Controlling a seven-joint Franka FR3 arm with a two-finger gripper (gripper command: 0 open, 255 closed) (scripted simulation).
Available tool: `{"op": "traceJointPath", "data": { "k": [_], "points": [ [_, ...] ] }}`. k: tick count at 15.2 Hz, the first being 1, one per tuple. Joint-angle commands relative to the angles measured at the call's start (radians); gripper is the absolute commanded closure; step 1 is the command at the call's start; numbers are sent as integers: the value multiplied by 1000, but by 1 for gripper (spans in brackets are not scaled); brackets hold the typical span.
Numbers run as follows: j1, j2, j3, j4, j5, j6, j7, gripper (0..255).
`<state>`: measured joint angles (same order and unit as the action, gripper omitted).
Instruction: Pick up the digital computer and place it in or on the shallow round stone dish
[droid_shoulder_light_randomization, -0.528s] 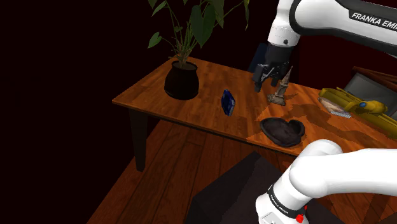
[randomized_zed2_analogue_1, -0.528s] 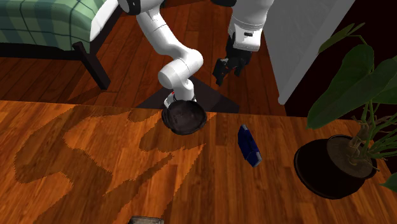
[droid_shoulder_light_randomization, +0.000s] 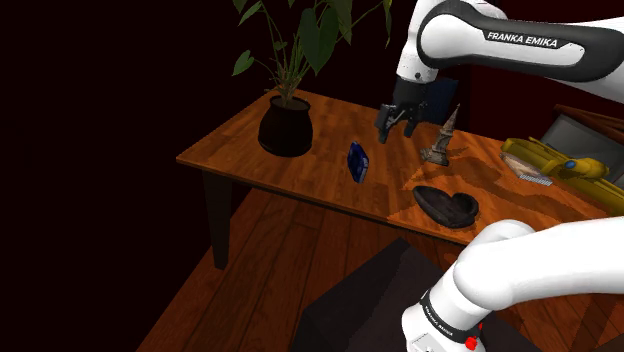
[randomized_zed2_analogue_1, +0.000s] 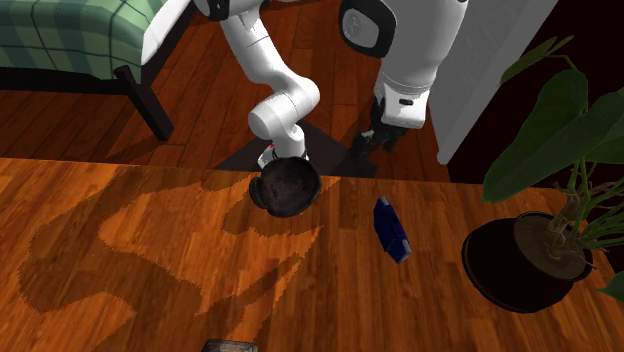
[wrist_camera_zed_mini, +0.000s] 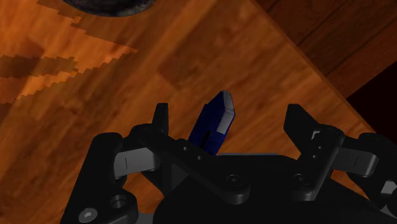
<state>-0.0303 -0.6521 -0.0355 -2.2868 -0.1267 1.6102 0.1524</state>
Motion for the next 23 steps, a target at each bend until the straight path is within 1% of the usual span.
{"op": "traceJointPath", "data": {
  "k": [1,7,13,20,23],
  "points": [
    [-6,50,-17,-1,3,59,2,0],
    [-22,245,-70,53,23,218,-6,0],
    [-34,451,-118,151,70,342,-29,0],
    [-36,476,-121,81,71,436,-31,0],
    [-36,479,-122,76,71,444,-31,0]
  ]
}}
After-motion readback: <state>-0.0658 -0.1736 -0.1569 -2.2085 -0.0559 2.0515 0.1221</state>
